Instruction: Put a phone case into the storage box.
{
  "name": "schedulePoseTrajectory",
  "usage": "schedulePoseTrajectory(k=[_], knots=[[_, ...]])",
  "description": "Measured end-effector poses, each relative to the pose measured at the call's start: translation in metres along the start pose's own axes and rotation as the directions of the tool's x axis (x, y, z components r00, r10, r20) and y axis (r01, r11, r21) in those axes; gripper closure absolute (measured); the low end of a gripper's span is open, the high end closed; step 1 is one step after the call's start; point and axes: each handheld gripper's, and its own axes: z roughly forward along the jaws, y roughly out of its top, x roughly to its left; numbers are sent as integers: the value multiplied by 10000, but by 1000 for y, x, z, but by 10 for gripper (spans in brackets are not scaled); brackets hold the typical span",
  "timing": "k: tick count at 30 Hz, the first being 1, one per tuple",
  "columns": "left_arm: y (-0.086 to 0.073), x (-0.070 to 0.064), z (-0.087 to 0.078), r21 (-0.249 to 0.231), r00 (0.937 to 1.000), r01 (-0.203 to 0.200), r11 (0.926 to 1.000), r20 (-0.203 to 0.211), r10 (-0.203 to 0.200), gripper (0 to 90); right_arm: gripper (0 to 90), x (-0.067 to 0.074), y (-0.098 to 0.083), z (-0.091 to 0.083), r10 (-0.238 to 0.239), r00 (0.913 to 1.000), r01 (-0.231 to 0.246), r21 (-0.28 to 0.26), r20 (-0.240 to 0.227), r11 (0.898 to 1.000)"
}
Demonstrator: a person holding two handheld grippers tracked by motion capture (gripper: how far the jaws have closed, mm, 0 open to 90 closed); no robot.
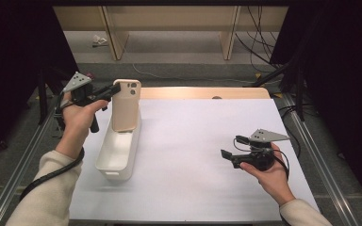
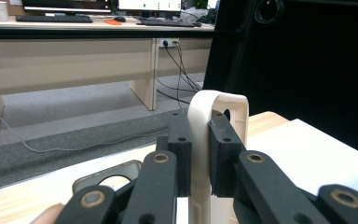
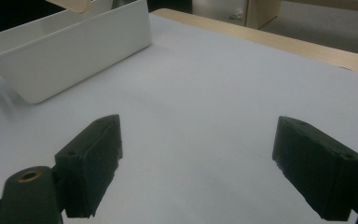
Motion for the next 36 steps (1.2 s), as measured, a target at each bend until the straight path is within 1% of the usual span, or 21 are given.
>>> schedulePoseTrajectory(k=[11, 14, 16, 20, 29, 36], knots=[[-5, 11, 4, 157, 9994, 135, 9998, -322, -130, 811, 167, 0, 0, 0, 4, 10000, -5, -30, -15, 10000], [-7, 14, 6, 191, 9991, 227, 9996, -360, -220, 811, 167, 0, 0, 0, 10, 10000, -10, -47, -32, 10000], [-9, 17, 7, 95, 9991, 296, 9995, -295, -293, 811, 167, 0, 0, 0, -2, 10000, 2, -42, -45, 10000], [-11, 21, 10, 202, 9985, 375, 9991, -415, -367, 811, 167, 1, 0, 1, 1, 10000, -1, -38, -52, 10000], [-18, 26, 16, 309, 9984, 301, 9991, -484, -286, 811, 167, 0, 0, 1, 9, 10000, -9, -10, -58, 10000], [-20, 27, 19, 262, 9985, 219, 9994, -498, -206, 810, 167, 0, -1, 2, 32, 10000, -32, 36, -75, 10000]])
